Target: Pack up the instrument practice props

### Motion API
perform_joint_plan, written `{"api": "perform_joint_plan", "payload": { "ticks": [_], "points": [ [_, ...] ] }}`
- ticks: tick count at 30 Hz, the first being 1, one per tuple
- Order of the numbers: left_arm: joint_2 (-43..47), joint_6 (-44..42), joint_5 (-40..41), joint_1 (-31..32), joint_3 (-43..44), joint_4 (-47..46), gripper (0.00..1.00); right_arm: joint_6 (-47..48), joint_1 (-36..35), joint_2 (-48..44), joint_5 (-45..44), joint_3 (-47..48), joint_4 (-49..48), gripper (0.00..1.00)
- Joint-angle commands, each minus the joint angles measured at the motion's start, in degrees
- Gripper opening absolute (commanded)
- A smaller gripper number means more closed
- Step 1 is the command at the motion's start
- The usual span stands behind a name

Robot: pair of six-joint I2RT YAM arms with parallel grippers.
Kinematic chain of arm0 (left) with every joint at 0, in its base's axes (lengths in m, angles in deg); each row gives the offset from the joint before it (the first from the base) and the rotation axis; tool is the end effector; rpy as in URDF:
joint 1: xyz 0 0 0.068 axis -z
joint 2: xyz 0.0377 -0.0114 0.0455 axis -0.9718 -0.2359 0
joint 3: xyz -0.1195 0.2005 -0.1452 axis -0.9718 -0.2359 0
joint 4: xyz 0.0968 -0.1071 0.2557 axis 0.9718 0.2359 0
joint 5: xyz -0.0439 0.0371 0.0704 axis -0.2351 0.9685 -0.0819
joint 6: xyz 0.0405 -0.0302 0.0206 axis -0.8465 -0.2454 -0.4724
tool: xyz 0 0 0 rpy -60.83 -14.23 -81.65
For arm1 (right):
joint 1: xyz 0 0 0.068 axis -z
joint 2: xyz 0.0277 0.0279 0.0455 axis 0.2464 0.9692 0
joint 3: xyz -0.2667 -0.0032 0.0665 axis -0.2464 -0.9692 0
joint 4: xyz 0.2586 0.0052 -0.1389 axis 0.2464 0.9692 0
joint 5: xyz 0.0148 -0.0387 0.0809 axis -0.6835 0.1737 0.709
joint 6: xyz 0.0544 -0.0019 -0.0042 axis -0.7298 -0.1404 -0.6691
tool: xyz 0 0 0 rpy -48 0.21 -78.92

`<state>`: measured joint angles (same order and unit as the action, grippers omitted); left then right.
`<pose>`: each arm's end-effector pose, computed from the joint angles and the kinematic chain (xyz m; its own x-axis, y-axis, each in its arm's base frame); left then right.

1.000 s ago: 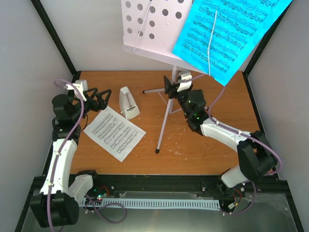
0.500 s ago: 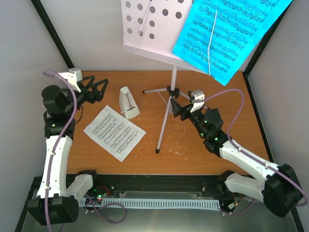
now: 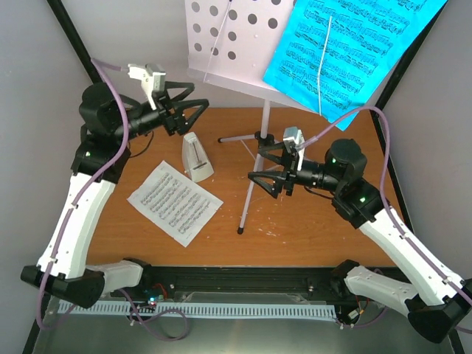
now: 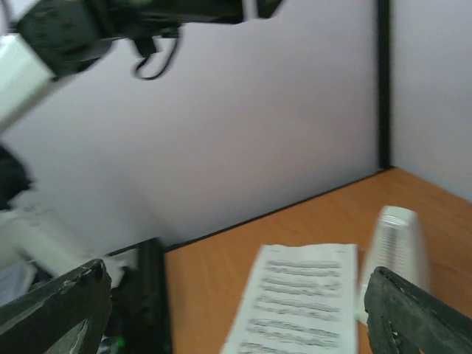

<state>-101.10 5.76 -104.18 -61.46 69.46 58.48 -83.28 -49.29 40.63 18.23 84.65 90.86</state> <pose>0.2481 -0.0915 0.5195 -0.1665 -0.1740 -0.9706 0.8270 0.5113 -0.2336 0.1896 0.1595 0.4016 -0.2091 0.0405 -0.9771 -0.9261 0.3128 0.2112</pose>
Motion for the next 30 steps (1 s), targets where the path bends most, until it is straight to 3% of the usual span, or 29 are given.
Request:
{"api": "perform_joint_plan", "payload": {
  "ticks": [1, 9, 15, 21, 30],
  "points": [
    [-3.36, -2.42, 0.80, 4.53, 8.19, 3.26, 0.81, 0.26, -0.39, 1.02, 14.54, 6.84, 14.03, 0.92],
    [-11.76, -1.81, 1.03, 11.20, 19.58, 1.99, 0.77, 0.53, -0.39, -1.37, 13.86, 16.88, 14.74, 0.92],
    [-20.16, -0.20, 1.80, 14.45, 29.72, 4.32, 0.74, -1.29, -0.32, -0.11, -3.20, 26.28, 14.83, 0.91],
    [-25.11, 3.24, 0.69, 14.96, 33.43, 3.17, 0.72, -3.12, -0.30, 7.33, -21.26, 39.90, 21.05, 0.88],
    [-27.36, 4.27, 1.21, 17.30, 35.60, 3.33, 0.67, -2.00, -0.26, 16.17, -30.74, 57.59, 28.99, 0.86]
  ]
}}
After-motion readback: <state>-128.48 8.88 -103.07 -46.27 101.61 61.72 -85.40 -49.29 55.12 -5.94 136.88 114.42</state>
